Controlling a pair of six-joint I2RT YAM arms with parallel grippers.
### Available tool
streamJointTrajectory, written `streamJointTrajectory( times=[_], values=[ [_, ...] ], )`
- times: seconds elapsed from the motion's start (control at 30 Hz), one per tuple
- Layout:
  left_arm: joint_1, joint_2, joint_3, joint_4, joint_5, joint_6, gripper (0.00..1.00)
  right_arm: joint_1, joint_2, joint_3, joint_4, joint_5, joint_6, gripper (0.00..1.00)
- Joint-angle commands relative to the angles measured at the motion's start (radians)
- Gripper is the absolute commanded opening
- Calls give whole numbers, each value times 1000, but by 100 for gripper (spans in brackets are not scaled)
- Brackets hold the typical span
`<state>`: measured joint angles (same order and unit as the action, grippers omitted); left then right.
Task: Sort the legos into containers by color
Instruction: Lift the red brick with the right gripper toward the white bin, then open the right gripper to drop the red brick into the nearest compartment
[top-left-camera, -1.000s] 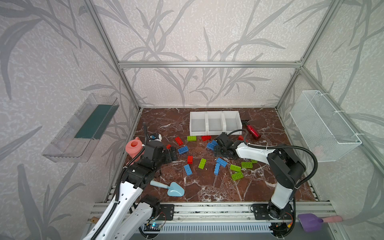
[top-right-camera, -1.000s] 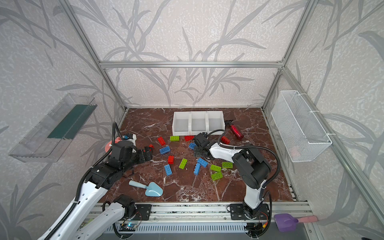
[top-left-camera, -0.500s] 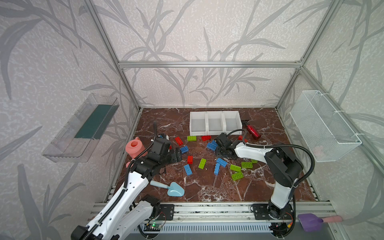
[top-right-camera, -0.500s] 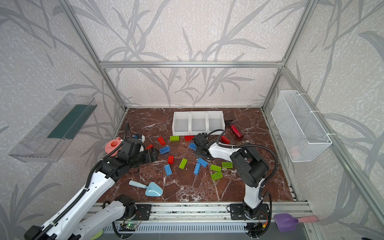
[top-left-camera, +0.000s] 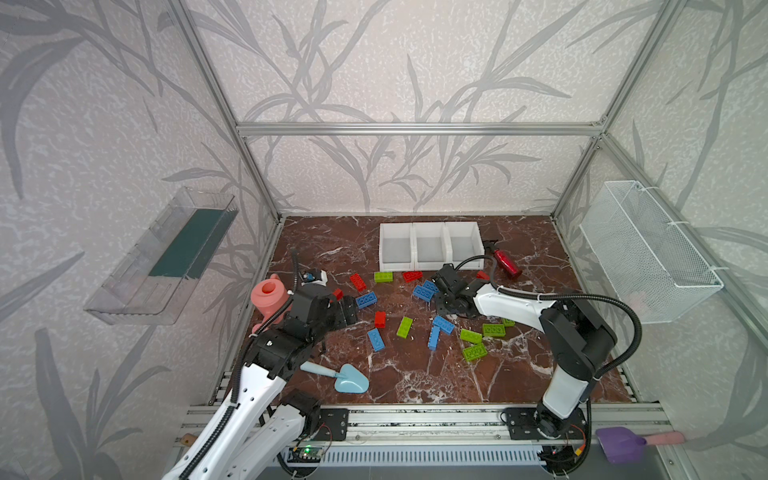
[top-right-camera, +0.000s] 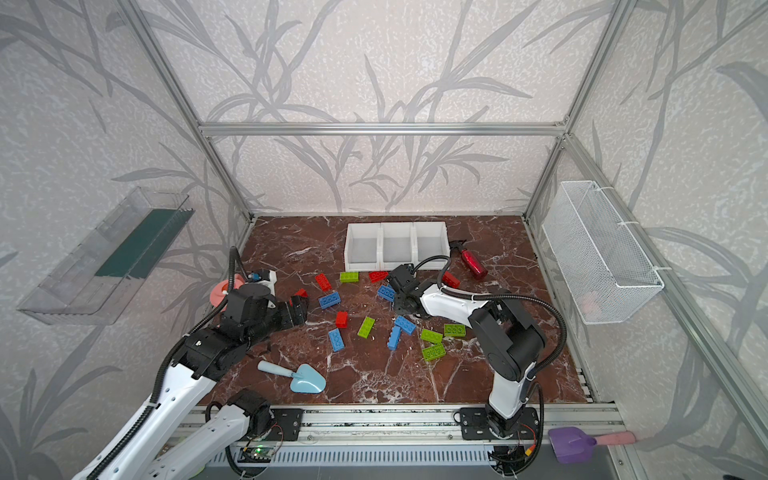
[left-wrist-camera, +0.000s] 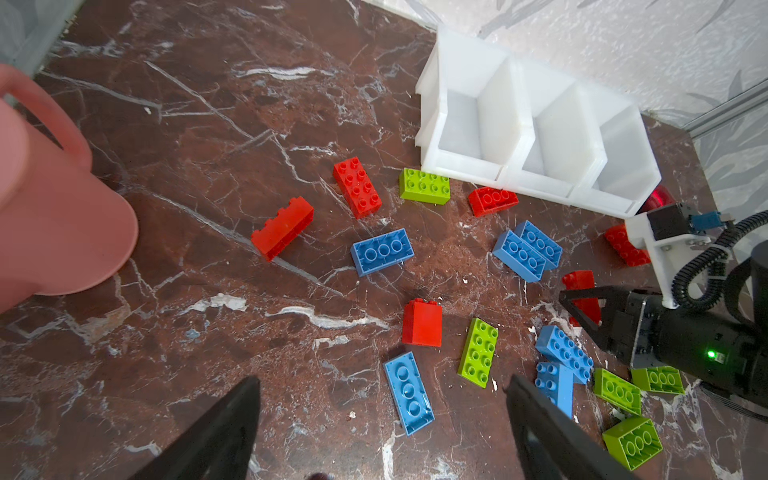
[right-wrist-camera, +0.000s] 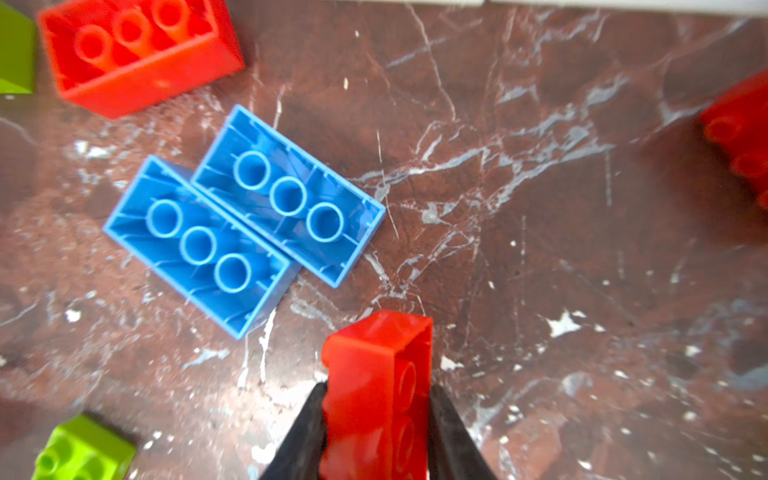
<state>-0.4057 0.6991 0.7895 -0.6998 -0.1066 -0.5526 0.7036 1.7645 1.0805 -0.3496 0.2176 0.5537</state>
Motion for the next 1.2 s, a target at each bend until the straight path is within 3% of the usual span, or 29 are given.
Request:
streamJointTrajectory(
  times=[0.0,0.3,0.53,0.93,1.17],
  values=[
    [-3,-44,-8,-1,-71,-4,92,4,-53,62,-40,-24,-72,16],
    [10,-35,6,-18,-65,8,93,1,39,359,-75,-200,-203,16],
    [22,0,14,-27,-48,14,92,-11,295,751,-143,-290,-242,17],
    [26,46,14,-28,-16,12,92,-50,764,1449,-356,-307,-244,18],
    [25,71,14,-25,9,20,90,-84,842,1520,-340,-318,-223,25]
  ],
)
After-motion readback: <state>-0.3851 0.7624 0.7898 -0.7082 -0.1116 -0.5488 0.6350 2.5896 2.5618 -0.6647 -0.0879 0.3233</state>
